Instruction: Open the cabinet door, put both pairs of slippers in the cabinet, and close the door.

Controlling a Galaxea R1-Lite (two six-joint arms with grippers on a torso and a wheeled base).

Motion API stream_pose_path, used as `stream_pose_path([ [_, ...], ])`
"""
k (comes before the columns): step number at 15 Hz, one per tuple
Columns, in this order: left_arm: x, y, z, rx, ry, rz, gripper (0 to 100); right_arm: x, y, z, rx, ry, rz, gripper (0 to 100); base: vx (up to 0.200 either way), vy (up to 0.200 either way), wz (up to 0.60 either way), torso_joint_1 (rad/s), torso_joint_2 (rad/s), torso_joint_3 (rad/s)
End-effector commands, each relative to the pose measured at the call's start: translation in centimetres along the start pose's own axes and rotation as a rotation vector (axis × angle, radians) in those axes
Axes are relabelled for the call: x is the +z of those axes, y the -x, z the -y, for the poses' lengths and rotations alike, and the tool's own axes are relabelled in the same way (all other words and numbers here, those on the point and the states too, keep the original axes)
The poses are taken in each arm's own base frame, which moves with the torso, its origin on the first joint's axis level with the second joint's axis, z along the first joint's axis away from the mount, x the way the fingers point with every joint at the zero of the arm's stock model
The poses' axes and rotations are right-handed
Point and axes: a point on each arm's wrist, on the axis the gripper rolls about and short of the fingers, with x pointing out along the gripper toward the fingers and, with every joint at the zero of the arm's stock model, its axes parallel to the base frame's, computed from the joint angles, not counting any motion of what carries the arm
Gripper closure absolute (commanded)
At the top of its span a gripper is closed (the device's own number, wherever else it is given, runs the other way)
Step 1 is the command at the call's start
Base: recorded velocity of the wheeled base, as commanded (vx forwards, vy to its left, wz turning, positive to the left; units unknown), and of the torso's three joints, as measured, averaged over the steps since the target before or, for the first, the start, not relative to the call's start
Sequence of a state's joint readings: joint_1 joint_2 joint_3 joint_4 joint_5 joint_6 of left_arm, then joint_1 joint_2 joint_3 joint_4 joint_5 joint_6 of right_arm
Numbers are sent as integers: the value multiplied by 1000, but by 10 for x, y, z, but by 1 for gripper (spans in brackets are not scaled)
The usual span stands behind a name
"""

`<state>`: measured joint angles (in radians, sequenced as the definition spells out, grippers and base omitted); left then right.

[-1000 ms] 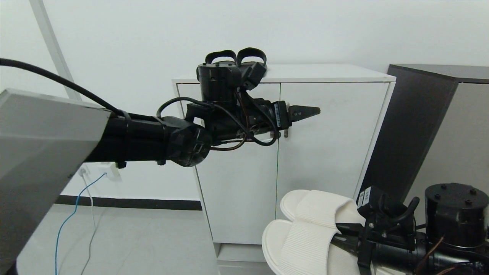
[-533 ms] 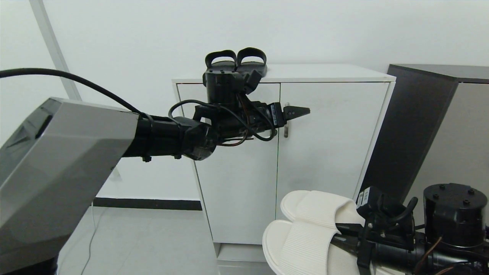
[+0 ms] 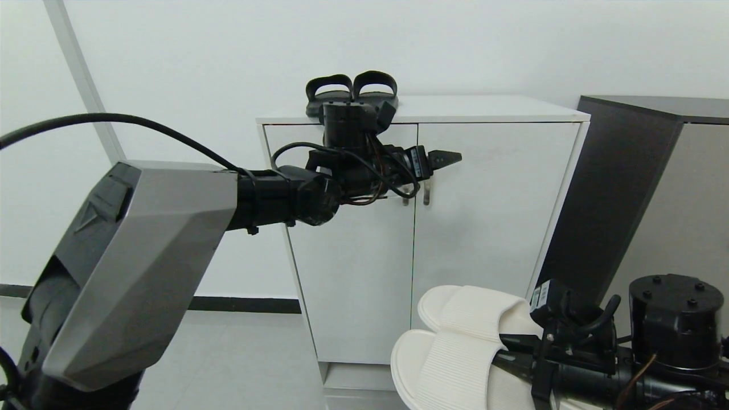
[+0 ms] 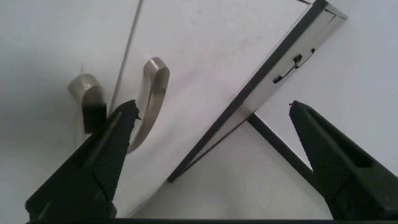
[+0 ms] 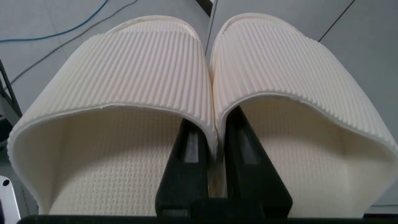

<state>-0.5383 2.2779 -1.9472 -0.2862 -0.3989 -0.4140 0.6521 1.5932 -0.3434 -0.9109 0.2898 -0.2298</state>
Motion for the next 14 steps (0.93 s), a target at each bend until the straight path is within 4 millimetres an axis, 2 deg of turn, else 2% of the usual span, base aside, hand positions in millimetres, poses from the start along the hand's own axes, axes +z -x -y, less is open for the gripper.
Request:
stream_pose_path([
  [1, -3, -5, -3, 1, 2, -6, 0, 0, 0, 0, 0, 0, -1, 100, 0, 0, 0, 0, 0, 0],
  [9, -9, -13, 2, -25, 40, -22, 0, -2, -1, 0, 3, -2, -8, 100, 0, 0, 0, 0, 0, 0],
  [10, -10, -14, 5, -32, 39, -23, 100, -2, -1, 0, 4, -3, -10, 100, 0, 0, 0, 0, 0, 0],
  [14, -8, -11, 8, -29, 44, -20, 100, -3, -1, 0, 4, -2, -13, 100, 0, 0, 0, 0, 0, 0],
])
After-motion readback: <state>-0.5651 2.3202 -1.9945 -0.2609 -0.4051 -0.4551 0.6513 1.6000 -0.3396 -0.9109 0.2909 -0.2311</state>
